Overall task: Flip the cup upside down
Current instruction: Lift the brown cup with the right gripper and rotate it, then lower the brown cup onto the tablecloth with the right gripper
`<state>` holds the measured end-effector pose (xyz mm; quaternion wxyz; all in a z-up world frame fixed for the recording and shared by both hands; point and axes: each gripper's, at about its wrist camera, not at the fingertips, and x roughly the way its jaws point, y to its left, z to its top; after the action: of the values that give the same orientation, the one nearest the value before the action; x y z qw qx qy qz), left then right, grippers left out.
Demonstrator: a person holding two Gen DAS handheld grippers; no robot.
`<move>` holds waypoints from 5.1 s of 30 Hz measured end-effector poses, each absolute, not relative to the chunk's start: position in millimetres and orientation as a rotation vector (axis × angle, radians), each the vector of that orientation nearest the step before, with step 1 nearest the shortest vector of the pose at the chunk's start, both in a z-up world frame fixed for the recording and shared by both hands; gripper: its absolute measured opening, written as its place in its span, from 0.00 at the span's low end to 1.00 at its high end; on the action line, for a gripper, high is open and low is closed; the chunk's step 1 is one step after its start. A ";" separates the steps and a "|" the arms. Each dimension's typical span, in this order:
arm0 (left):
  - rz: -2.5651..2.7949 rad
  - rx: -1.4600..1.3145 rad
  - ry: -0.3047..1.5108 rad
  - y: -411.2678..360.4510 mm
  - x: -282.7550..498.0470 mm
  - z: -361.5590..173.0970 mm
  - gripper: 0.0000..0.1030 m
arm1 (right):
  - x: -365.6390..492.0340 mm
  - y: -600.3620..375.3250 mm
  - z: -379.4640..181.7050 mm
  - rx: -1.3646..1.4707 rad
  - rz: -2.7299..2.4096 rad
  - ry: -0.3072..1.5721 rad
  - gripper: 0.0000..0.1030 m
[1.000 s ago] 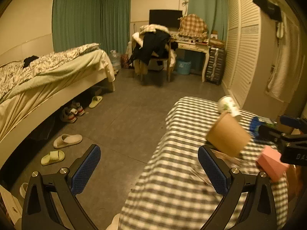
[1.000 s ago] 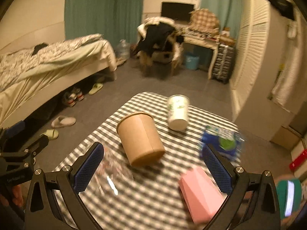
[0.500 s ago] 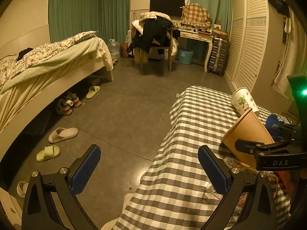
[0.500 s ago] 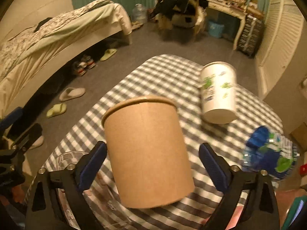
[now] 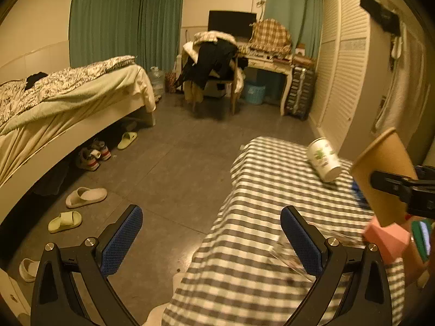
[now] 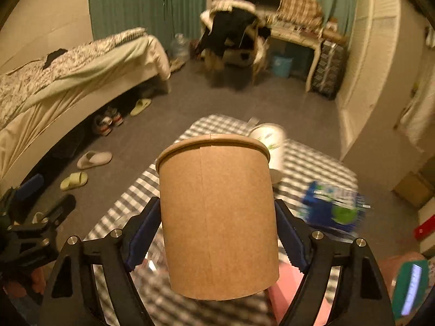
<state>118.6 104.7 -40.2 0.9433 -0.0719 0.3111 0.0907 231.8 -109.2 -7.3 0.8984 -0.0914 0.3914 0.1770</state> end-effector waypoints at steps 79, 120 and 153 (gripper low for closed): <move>-0.011 0.039 0.782 -135.6 17.9 -117.1 0.84 | 19.6 -346.2 -74.1 0.212 -0.022 0.676 0.94; -0.108 0.034 0.794 -76.9 -1.4 -88.8 0.81 | 17.1 -310.1 -68.2 0.150 0.006 0.686 0.94; -0.163 0.001 0.524 -39.0 -45.6 -2.4 1.00 | -61.5 -254.8 15.8 0.018 0.004 0.481 0.94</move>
<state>-45.6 -39.0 -2.4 0.9625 0.0005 0.2589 -0.0805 -61.5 -254.8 15.8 0.9712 0.0091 0.2380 0.0019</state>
